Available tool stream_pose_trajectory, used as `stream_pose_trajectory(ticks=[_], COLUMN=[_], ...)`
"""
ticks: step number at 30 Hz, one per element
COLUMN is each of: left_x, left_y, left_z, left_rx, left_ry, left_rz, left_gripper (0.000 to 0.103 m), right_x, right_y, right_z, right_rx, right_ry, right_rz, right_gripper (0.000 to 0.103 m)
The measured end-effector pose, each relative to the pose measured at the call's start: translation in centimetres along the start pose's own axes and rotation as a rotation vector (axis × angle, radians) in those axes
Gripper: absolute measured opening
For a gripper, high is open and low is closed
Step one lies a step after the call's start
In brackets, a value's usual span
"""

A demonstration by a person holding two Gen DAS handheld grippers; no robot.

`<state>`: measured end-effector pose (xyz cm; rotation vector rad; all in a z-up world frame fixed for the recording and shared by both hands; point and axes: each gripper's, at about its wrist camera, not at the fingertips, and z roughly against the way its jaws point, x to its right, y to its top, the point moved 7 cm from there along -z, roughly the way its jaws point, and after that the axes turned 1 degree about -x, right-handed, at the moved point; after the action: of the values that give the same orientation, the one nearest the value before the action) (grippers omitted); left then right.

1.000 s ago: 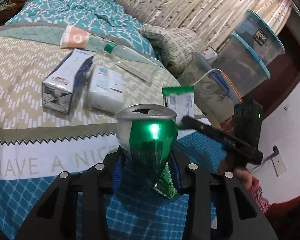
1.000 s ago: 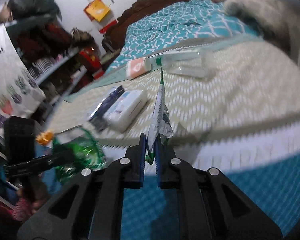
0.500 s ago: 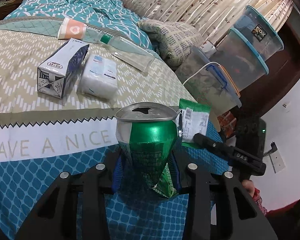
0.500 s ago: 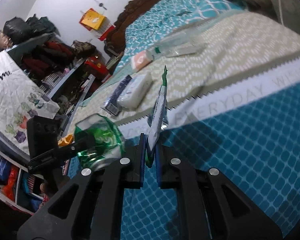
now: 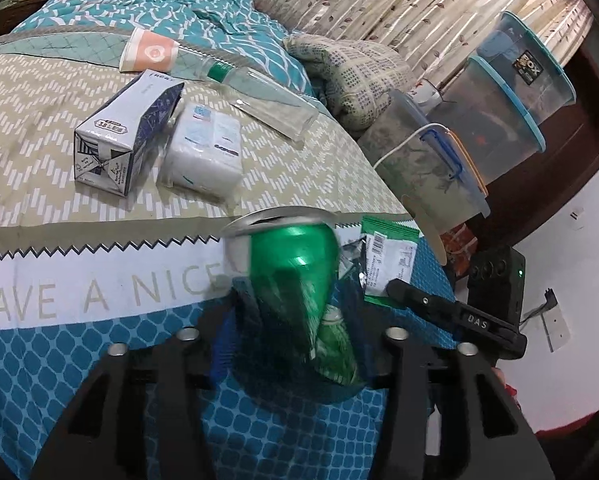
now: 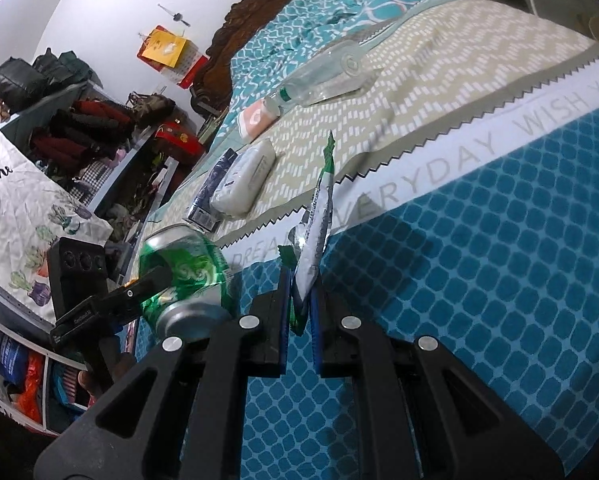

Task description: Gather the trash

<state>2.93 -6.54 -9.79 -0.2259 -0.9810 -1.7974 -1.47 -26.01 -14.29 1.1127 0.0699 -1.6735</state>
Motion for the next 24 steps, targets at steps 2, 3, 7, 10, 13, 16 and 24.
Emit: stream_pose_trajectory(ticks=[2,3,7,10,13,16,24], left_x=[-0.2,-0.3,-0.7,-0.9,-1.1,-1.4,-1.7], left_y=[0.2,0.3,0.6,0.7,0.9,0.9,1.0], left_z=[-0.2,-0.3,-0.4,-0.4,-0.4,-0.3,-0.4], left_rx=[-0.001,-0.002,0.001,0.003,0.004,0.004,0.001], left_ry=[-0.002,-0.002,-0.004,-0.003,-0.008,-0.013,-0.018], left_rz=[0.012,0.018,0.034,0.044,0.058,0.069,0.088], left_gripper=[0.053,0.054,0.059,0.063,0.065,0.065,0.066], right_x=[0.2,0.4,0.8,1.1,1.5,1.8,2.0], right_y=[-0.2,-0.2,-0.1,-0.1,-0.2,-0.2,-0.5], right_z=[0.1,0.1,0.2,0.3,0.3,0.4,0.7], right_rx=[-0.001,0.001,0.003,0.003,-0.004,-0.004,-0.010], right_ry=[0.002,0.001,0.010,0.010,0.018,0.023,0.043], right_rz=[-0.012,-0.018,-0.040,-0.050,-0.073,-0.093,-0.127], right_gripper=[0.012,0.012,0.013,0.014,0.014,0.014,0.014])
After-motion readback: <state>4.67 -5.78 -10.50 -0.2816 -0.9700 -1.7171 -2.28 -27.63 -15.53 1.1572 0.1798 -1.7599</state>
